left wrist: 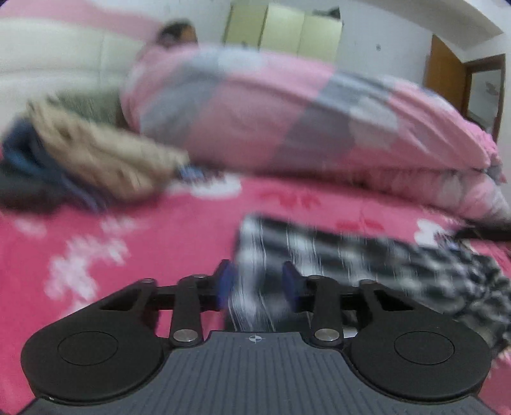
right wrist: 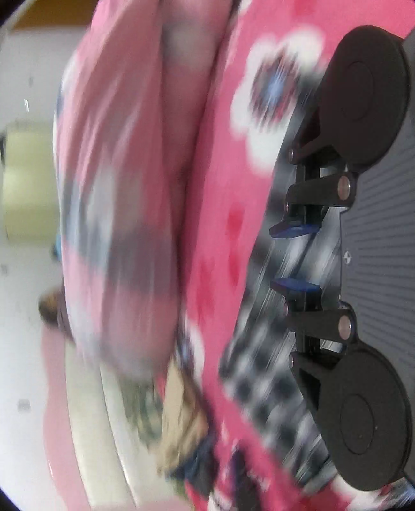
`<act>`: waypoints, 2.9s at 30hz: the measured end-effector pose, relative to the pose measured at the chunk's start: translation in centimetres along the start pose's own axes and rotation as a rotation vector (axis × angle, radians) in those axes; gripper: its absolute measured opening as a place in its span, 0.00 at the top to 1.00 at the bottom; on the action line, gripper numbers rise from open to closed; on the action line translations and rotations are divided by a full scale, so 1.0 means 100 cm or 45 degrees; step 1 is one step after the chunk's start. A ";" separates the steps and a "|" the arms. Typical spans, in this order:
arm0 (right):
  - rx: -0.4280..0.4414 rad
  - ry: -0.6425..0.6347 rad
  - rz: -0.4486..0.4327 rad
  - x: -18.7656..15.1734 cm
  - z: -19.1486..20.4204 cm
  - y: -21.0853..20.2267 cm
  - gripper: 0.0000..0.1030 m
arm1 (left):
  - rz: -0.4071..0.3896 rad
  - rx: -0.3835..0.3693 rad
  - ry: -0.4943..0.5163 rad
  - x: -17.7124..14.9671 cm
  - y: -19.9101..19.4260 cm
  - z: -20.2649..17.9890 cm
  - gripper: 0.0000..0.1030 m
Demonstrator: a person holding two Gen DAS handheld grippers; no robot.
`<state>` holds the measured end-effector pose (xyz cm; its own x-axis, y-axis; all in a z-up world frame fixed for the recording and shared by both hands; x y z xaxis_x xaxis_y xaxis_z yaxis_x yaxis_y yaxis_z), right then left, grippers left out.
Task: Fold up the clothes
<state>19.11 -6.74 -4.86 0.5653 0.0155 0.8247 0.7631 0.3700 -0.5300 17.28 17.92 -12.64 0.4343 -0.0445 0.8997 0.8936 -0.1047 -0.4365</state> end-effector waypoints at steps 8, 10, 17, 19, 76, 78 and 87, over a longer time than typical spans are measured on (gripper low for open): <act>0.196 -0.067 0.240 0.024 0.094 0.128 0.74 | 0.053 -0.085 0.027 -0.026 0.001 0.006 0.74; 0.235 -0.057 0.295 0.030 0.095 0.150 0.70 | 0.052 -0.115 -0.003 -0.029 0.001 0.007 0.74; 0.410 -0.030 0.519 0.045 0.096 0.219 0.29 | 0.049 -0.139 -0.025 -0.032 0.001 0.006 0.74; 0.510 -0.009 0.675 0.032 0.094 0.231 0.29 | 0.049 -0.139 -0.023 -0.032 0.001 0.006 0.74; -0.033 0.478 0.500 0.020 -0.022 0.132 0.78 | 0.056 -0.236 -0.119 -0.036 -0.001 0.017 0.72; -0.099 0.415 0.527 0.009 -0.027 0.146 0.78 | 0.056 -0.232 -0.112 -0.037 -0.001 0.017 0.72; -0.183 0.292 0.340 0.038 -0.041 0.140 0.85 | 0.048 -0.248 -0.107 -0.038 -0.003 0.017 0.72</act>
<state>33.25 -5.28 -9.95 0.7932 -0.1204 0.5969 0.6063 0.2464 -0.7561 15.52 19.83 -15.96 0.4823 0.0304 0.8755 0.8412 -0.2951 -0.4532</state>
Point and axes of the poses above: each gripper's, at about its wrist camera, not at the fingertips, and y roughly the way its jaws point, z to its left, x to its top, the point moved 10 cm from there along y, roughly the way its jaws point, and after that the axes turned 12 degrees about y, right-handed, at the moved point
